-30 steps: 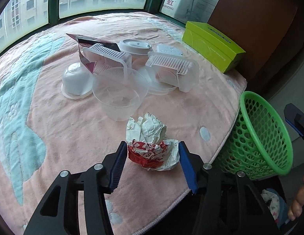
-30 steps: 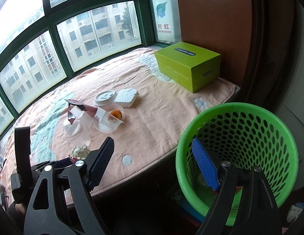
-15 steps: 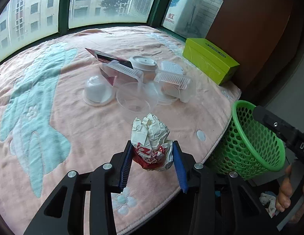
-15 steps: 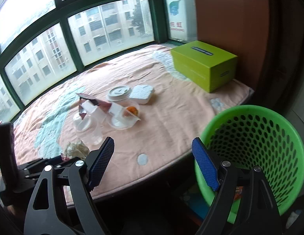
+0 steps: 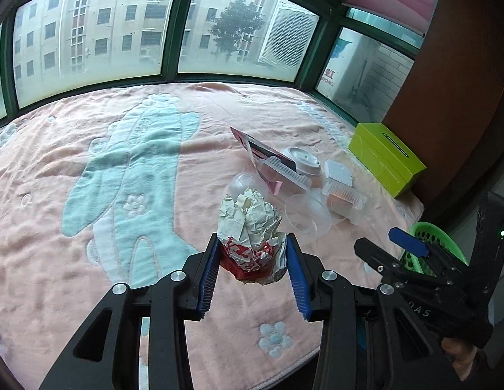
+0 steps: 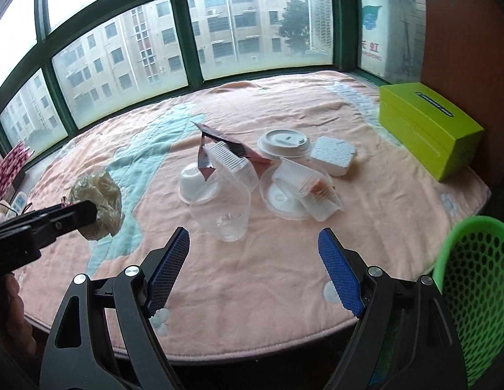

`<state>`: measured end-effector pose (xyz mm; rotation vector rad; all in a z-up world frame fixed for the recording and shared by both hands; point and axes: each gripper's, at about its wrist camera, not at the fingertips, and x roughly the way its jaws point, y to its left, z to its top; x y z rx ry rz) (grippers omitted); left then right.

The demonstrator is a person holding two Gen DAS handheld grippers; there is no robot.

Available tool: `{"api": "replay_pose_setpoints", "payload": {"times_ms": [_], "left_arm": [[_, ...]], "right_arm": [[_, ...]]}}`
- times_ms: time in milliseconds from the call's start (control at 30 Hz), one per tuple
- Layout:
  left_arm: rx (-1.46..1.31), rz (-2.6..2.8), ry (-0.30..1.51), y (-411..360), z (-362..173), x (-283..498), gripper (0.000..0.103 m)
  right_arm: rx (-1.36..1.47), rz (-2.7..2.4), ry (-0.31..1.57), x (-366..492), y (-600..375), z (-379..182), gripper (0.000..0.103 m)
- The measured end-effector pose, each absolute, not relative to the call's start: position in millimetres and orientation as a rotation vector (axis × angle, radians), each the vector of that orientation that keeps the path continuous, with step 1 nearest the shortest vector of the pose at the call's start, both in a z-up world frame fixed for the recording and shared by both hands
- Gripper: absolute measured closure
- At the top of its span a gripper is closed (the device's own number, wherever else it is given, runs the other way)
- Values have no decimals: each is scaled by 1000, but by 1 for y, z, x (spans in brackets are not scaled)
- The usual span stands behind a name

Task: Collect trash
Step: 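Grasp the clear plastic bowl with the right tool while the left tool holds the paper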

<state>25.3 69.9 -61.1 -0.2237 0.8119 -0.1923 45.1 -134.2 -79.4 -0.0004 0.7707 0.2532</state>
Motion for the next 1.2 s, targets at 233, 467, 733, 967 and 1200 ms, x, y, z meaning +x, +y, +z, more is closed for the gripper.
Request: {"api": "replay_pose_setpoints", "payload": {"times_ms": [233,467,733,967,1200], "left_arm": [[-249,-168,813,84,-63,29,64],[-267,-155,823,89,-69,34,64],[-276,-156,830,89,-71,39,64],[-277,-158,831,89,-71,42,64],[-278,-167,828,83,-69,44,64]], "right_arm": [[-58,283,799,65,-109,-104,22],[-60,278,829,87,-101,-118,23],[-59,281,864,105,-92,-129,31],[-51,300,867,107,-90,-129,43],[-17,308,861,100,-98,-120,43]]}}
